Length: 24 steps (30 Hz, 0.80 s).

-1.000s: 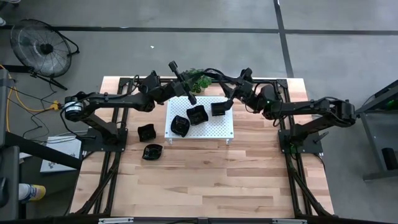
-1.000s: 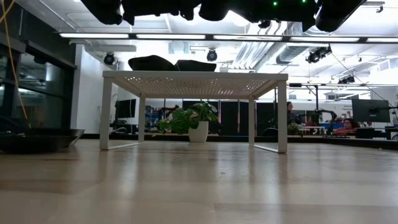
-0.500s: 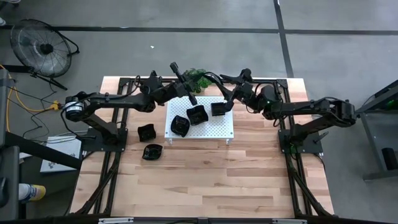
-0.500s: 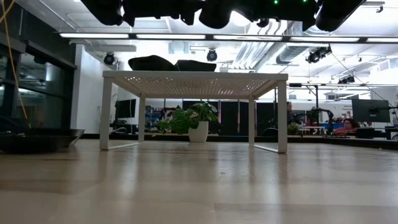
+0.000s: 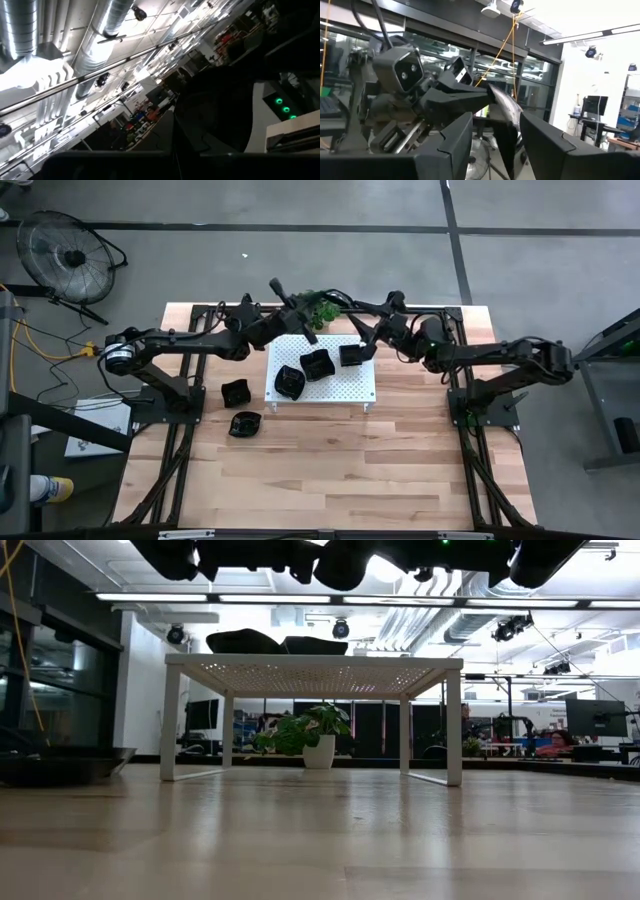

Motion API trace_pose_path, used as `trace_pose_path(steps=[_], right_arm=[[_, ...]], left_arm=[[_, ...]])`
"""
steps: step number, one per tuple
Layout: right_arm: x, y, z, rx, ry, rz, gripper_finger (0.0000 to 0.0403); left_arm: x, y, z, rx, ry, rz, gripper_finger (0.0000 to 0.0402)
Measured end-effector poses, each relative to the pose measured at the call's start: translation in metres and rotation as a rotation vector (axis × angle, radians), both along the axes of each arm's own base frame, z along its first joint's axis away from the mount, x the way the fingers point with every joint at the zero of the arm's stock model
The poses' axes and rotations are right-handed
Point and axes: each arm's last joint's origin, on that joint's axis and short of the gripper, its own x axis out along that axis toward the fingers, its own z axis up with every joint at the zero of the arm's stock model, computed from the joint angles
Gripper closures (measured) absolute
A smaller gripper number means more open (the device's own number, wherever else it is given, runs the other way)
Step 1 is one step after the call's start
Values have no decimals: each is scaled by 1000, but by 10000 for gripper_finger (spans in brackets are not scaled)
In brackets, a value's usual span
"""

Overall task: Pick & Place Mini shaped plates
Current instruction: Stack the leaf shaped plate on top of the leaf shaped plates on the shelf

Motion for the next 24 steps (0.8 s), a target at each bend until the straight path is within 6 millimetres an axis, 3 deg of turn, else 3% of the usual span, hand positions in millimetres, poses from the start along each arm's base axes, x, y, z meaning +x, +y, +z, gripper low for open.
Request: trace_pose_path(steps=[12,18,24], right_arm=[[-27,6,19,5,75,-42,242],[-49,10,20,44,230,-76,242],[-68,15,20,78,321,-72,242]], left_arm=[[-20,-3,14,-26,97,116,401],[-48,-10,21,-107,242,127,401],[-80,-19,31,-231,264,141,401]])
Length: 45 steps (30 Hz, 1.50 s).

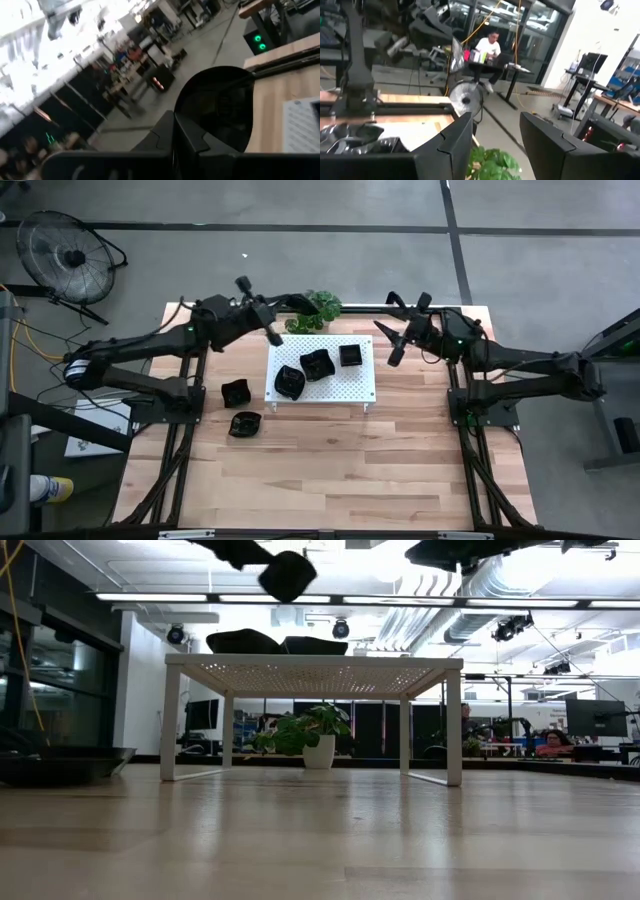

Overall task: Pick & Place Mini shaped plates
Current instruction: Stack the leaf shaped plate on top of the leaf shaped plates on the shelf

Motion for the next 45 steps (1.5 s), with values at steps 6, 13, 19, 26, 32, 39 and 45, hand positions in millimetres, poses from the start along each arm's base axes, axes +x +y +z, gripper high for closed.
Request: trace_pose_path(steps=[6,13,19,26,32,39,45], right_arm=[[-5,1,-4,17,58,1,242],[-6,2,-12,64,130,3,242],[-6,2,-16,89,160,16,242],[-6,3,-18,114,173,55,242],[-6,3,-22,158,197,50,242],[-8,4,-31,223,272,58,242],[-8,7,-34,256,298,139,242]], left_arm=[[-20,-5,1,-158,-30,16,401],[-35,-10,13,-330,84,39,401],[-38,-15,32,-534,161,-60,401],[-38,-17,32,-720,141,-32,401],[-38,-21,18,-846,123,74,401],[-37,-53,9,-905,237,-1,401],[-35,-70,6,-790,425,-210,401]])
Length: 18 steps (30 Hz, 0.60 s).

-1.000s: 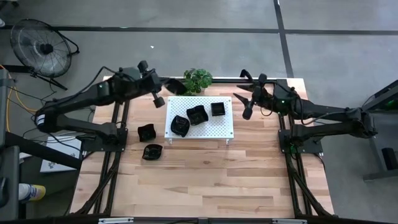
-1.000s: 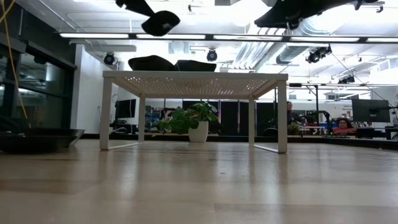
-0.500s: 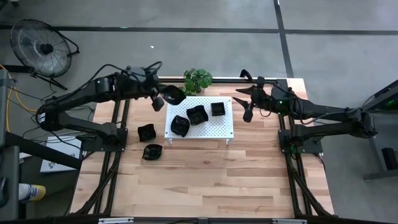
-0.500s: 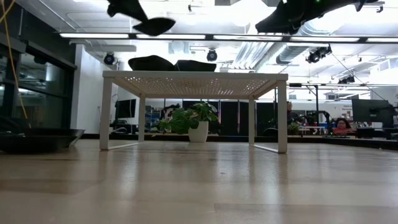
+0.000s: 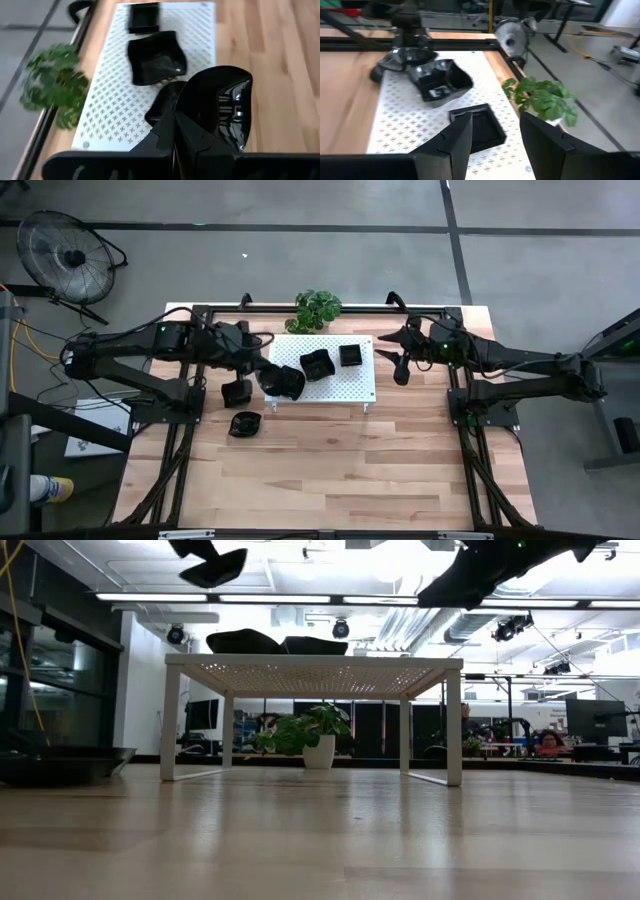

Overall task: Pick & Place Mini shaped plates
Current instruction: Stack the leaf shaped plate on top of the leaf shaped plates on the shelf

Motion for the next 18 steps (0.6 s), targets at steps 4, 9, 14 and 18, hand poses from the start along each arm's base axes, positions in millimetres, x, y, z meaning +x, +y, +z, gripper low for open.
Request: trace_pose_path(steps=[4,9,14,18], right_arm=[[0,2,-1,20,1,58,242],[0,2,-2,45,13,75,242],[0,3,-3,48,21,74,242],[-1,3,-4,51,32,74,242]], left_arm=[[2,3,-2,64,41,-101,401],[9,20,-7,25,62,-157,401],[16,40,-10,-27,94,-207,401],[25,55,-5,-42,95,-235,401]])
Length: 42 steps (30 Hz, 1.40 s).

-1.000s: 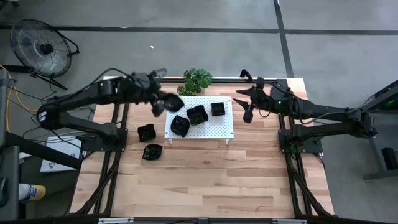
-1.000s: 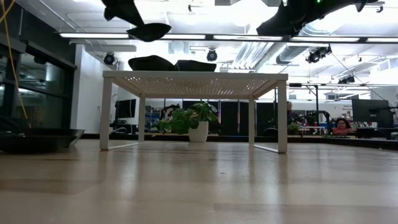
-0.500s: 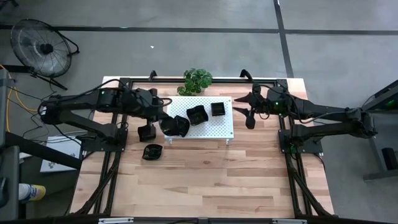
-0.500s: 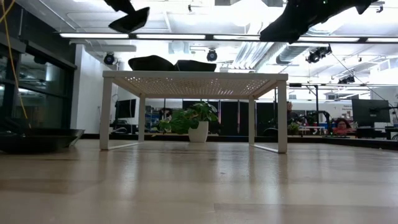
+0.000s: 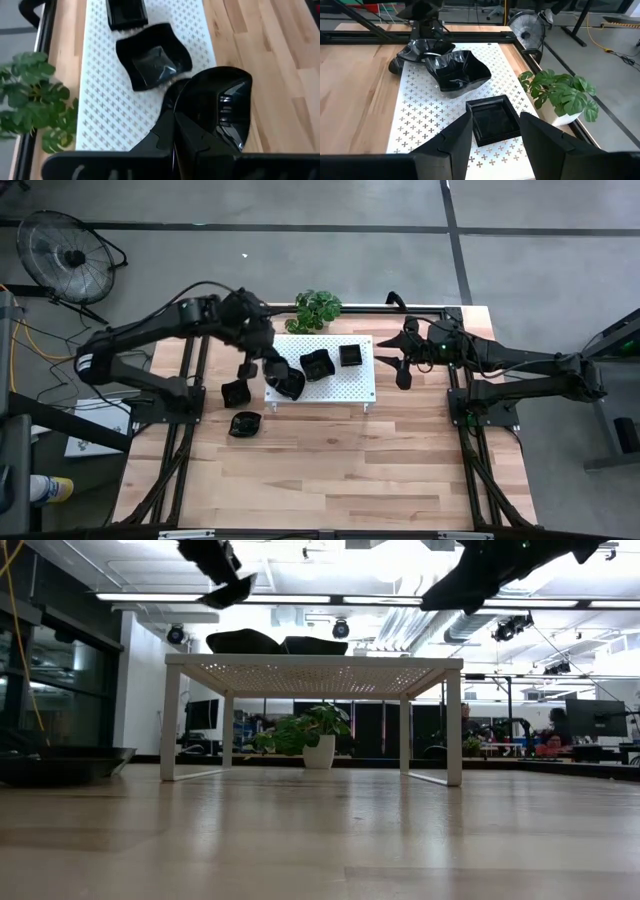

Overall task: Pick & Place Mini shaped plates
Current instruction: Stack the leaf shaped plate on top of the leaf shaped plates on the shelf

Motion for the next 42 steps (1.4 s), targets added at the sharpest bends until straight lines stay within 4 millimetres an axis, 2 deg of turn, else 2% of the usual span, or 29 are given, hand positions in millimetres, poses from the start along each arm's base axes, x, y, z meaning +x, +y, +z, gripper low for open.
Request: trace_pose_path(steps=[4,8,12,18,23,27,42], right_arm=[[-1,0,-2,5,21,0,242],[-2,0,-5,12,51,0,242],[-3,1,-7,18,76,0,242],[-4,1,-10,28,113,0,242],[-6,1,-13,42,144,-3,242],[-6,1,-13,43,144,-3,242],[-6,1,-13,43,142,-4,242]], left_arm=[[14,13,7,-10,10,-41,401],[28,20,10,-32,93,-102,401],[44,25,12,-48,176,-130,401],[69,35,10,-62,205,-146,401],[74,36,-5,-96,319,-193,401],[79,35,-11,-87,345,-230,401],[90,26,-15,-16,353,-240,401]])
